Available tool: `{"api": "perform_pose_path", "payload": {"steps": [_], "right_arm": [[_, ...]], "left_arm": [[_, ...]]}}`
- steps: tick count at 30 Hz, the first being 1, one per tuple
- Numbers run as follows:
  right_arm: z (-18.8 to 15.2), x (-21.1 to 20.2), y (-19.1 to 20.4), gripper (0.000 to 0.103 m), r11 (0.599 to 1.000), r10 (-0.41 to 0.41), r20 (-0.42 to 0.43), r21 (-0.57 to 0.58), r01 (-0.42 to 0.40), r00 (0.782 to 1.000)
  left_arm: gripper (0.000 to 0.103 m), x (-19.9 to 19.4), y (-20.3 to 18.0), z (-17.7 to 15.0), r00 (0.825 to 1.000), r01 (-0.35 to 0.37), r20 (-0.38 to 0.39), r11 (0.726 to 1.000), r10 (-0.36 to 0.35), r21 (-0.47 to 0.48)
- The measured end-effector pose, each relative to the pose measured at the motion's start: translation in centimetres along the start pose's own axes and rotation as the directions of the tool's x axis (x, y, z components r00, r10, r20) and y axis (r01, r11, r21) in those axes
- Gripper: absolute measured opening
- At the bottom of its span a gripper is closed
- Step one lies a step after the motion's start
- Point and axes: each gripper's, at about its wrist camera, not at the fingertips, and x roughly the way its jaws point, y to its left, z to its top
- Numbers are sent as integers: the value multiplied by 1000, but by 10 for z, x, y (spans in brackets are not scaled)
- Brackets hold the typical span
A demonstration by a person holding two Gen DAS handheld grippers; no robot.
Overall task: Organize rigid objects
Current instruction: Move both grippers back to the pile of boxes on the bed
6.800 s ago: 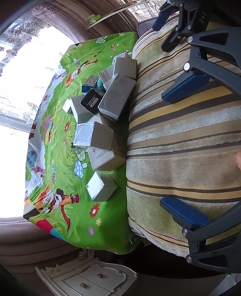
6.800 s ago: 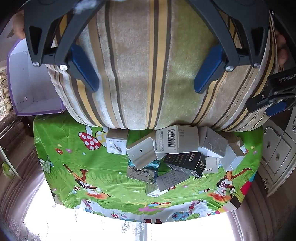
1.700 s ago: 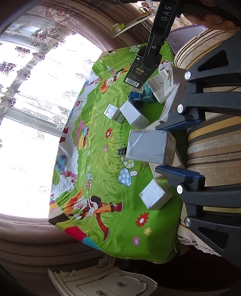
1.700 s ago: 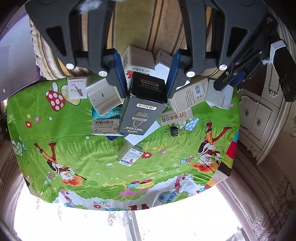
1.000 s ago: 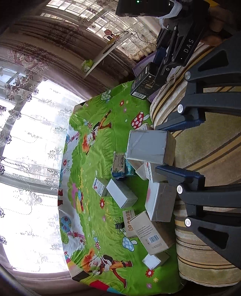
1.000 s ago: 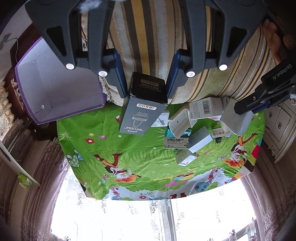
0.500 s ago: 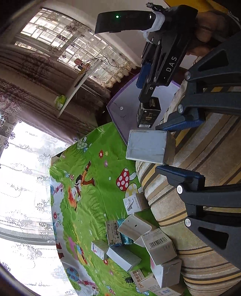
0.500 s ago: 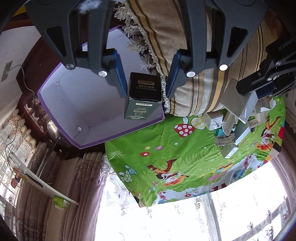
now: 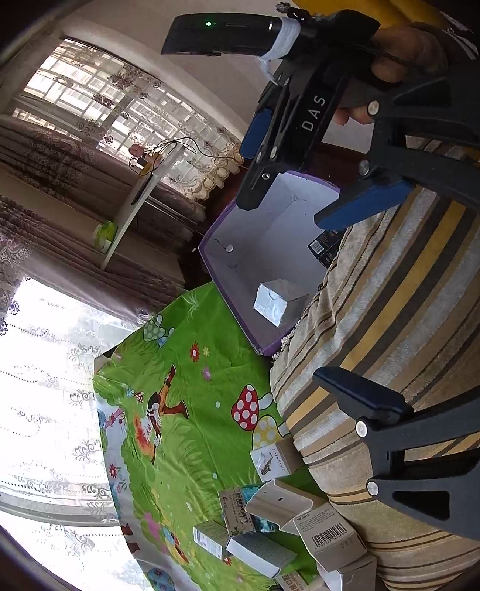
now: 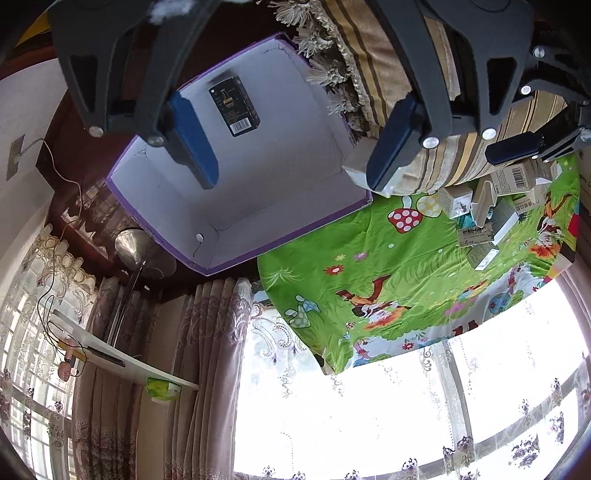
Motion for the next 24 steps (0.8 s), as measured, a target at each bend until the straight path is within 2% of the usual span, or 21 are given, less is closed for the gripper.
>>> {"api": "perform_pose_path", "payload": {"steps": [3, 5, 7, 11, 14, 16, 24], "right_arm": [[3, -8, 1, 95, 999, 1, 77, -32, 1, 997], [5, -10, 5, 96, 998, -10, 94, -66, 16, 996], [6, -8, 8, 96, 996, 5, 90, -84, 3, 996], [6, -12, 8, 96, 994, 102, 79, -56, -98, 992], [3, -15, 17, 96, 992, 93, 82, -93, -85, 992], [4, -18, 21, 96, 988, 120, 80, -107, -112, 989], [4, -20, 43, 96, 974, 176, 37, -154, -169, 984]], "left_arm": [[80, -1, 4, 0, 1000, -8, 6, 1000, 8, -18], [80, -5, 6, -1, 1000, -11, 22, 999, 12, -32], [80, -8, 7, -1, 999, -15, 38, 999, 16, -32], [80, -13, 8, -3, 999, -20, 41, 999, 21, -33], [80, -20, 14, -4, 998, -32, 47, 998, 35, -49], [80, -26, 20, -6, 998, -25, 54, 998, 28, -63], [80, -63, 48, -15, 984, -96, 139, 990, 110, -105]]}}
